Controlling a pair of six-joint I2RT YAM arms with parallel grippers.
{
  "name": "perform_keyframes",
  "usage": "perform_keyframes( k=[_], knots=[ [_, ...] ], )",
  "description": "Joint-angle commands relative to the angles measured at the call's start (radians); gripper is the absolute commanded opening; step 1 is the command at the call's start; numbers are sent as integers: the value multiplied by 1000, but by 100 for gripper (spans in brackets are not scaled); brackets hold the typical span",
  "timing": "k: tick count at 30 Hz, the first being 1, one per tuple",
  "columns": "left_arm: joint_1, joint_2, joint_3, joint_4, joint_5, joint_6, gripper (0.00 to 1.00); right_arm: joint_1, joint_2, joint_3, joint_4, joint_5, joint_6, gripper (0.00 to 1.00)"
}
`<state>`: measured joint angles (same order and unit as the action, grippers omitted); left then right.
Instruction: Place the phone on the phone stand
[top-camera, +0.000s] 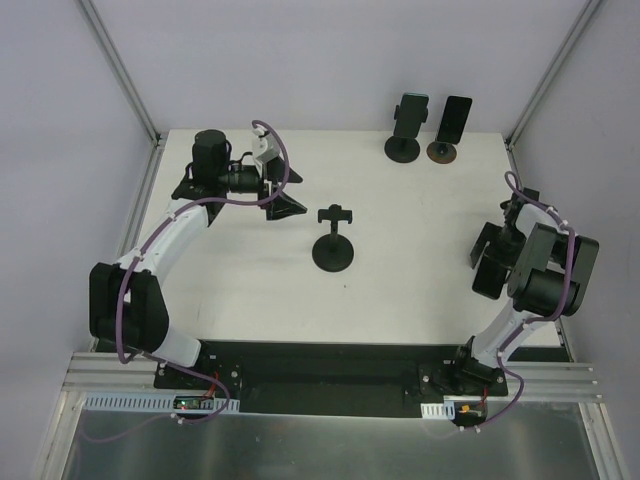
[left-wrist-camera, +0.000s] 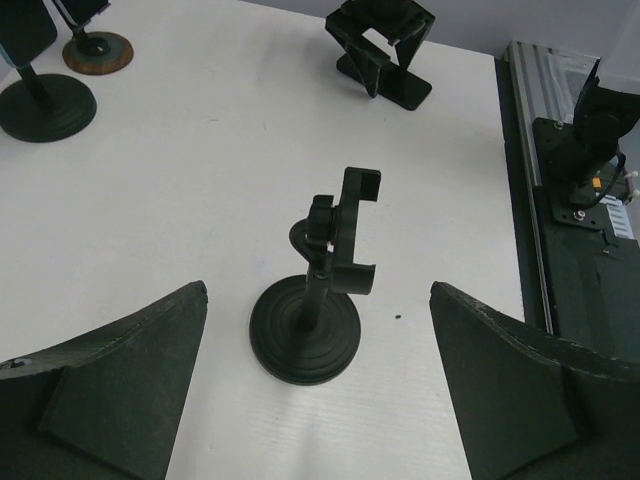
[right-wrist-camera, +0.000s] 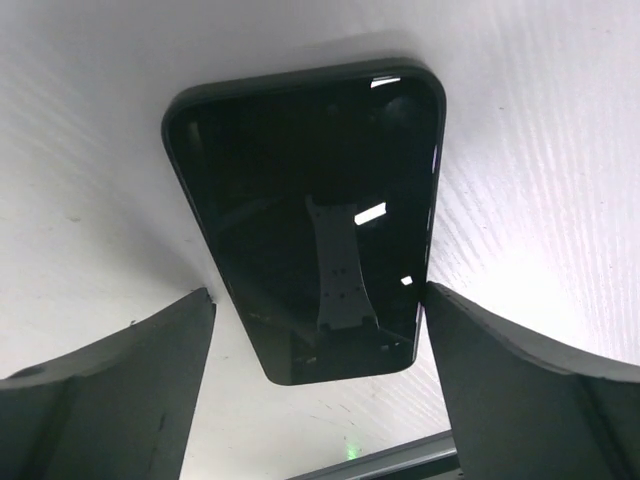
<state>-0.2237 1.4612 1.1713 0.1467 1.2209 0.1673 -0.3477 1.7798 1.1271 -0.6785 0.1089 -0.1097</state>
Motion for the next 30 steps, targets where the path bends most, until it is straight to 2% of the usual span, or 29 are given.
perform_keyframes(
  k=[1, 2, 6, 7, 14, 15, 16, 17, 25, 30],
  knots=[
    [-17, 36, 42, 34, 6, 8, 89, 29, 36, 17, -38, 20, -18, 83],
    [-17, 40, 45, 34, 8, -2, 88, 30, 35, 13, -30, 6, -18, 74],
    [-17, 24, 39, 27, -9, 9, 89, 42, 17, -10, -4, 9, -15, 59],
    [-17, 19, 33, 25, -12, 17, 89, 45, 9, -15, 0, 9, -13, 50],
    [-16, -2, 44, 17, -14, -2, 87, 88, -54, -55, 52, -12, -4, 27],
    [-14, -8, 50, 17, -26, -18, 86, 93, -66, -61, 62, -20, -2, 21],
    [-11, -15, 69, 17, -46, -64, 85, 96, -86, -66, 77, -31, -1, 7],
    [-11, -33, 79, 19, -61, -89, 85, 102, -95, -73, 85, -55, 1, 1],
    [17, -64, 134, 33, -309, -326, 88, 131, -255, -197, 275, -195, 76, 1],
    [35, -18, 171, 39, -357, -439, 85, 145, -335, -283, 396, -333, 142, 1]
  ],
)
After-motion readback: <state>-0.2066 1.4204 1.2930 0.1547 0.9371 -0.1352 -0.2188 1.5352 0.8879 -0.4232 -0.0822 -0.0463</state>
